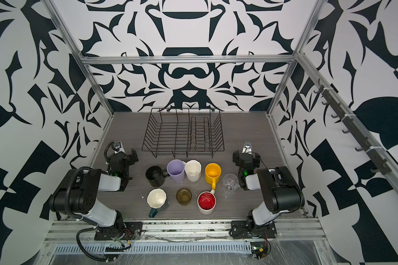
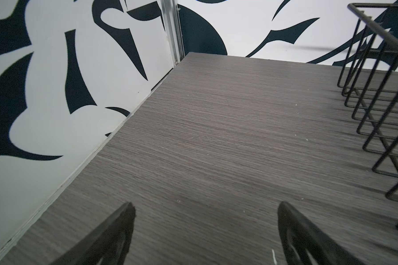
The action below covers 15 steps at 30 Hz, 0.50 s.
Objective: Load cups into a dish rack
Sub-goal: Pick up the cup from the center of the table.
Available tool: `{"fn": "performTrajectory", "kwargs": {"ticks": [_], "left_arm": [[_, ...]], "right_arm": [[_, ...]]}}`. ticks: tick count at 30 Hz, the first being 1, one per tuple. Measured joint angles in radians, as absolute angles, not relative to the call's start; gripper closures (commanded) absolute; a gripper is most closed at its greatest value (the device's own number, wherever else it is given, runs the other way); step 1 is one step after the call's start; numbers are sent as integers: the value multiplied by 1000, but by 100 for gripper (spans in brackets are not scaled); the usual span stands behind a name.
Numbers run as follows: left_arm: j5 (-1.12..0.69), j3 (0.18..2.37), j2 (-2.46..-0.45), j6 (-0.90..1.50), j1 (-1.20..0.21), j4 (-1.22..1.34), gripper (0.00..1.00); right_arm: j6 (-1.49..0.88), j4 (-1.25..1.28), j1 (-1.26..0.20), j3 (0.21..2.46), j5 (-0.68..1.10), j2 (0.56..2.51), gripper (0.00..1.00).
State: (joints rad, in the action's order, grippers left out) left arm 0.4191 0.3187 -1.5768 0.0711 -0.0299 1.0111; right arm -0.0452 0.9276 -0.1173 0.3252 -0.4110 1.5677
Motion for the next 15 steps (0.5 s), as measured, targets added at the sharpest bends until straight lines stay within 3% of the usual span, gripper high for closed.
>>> {"fn": "performTrajectory", "kwargs": {"ticks": [11, 15], "left_arm": [[423, 319, -1576, 72, -30, 1012, 1], [433, 315, -1546, 76, -39, 1007, 1]], "right_arm": [[-46, 927, -117, 325, -411, 1567, 2], [-46, 766, -128, 369, -435, 1497, 2]]}}
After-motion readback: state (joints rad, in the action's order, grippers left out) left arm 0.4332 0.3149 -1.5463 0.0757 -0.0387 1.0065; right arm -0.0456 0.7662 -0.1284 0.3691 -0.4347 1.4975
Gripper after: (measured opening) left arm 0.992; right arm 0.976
